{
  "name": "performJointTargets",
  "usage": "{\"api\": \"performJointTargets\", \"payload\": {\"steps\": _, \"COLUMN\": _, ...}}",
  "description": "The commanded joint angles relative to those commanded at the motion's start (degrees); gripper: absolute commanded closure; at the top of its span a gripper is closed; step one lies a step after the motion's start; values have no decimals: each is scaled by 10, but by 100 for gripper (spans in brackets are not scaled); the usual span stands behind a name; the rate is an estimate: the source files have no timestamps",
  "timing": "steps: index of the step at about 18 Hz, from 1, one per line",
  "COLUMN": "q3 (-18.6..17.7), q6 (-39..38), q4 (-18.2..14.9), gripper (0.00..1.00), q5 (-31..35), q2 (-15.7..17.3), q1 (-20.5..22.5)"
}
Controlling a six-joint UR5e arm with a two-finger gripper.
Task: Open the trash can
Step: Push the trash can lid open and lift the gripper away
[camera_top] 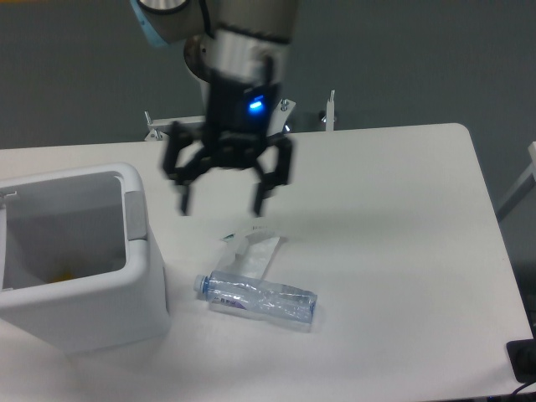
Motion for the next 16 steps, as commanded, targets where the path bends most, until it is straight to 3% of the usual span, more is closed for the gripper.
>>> {"api": "performJointTargets", "payload": {"steps": 6, "q3": -18, "q6": 151, "q4": -14, "gripper": 0, "q5": 68, "q2": 6, "q1": 94}}
{"api": "performJointTargets", "payload": {"steps": 10, "q3": -29, "q6": 321, "q4": -86, "gripper": 0, "q5": 127, "q2": 17, "q1": 140}}
{"api": "performJointTargets", "payload": {"steps": 11, "q3": -37, "q6": 393, "q4": -112, "gripper": 0, "q5": 142, "q2": 26, "q1": 154}}
{"api": "performJointTargets", "payload": {"steps": 14, "q3": -64, "q6": 543, "q4": -127, "gripper": 0, "q5": 178, "q2": 52, "q1": 168}}
{"api": "performJointTargets", "payload": {"steps": 16, "q3": -84, "q6": 589, "q4": -126, "gripper": 0, "q5": 188, "q2": 70, "q1": 177}}
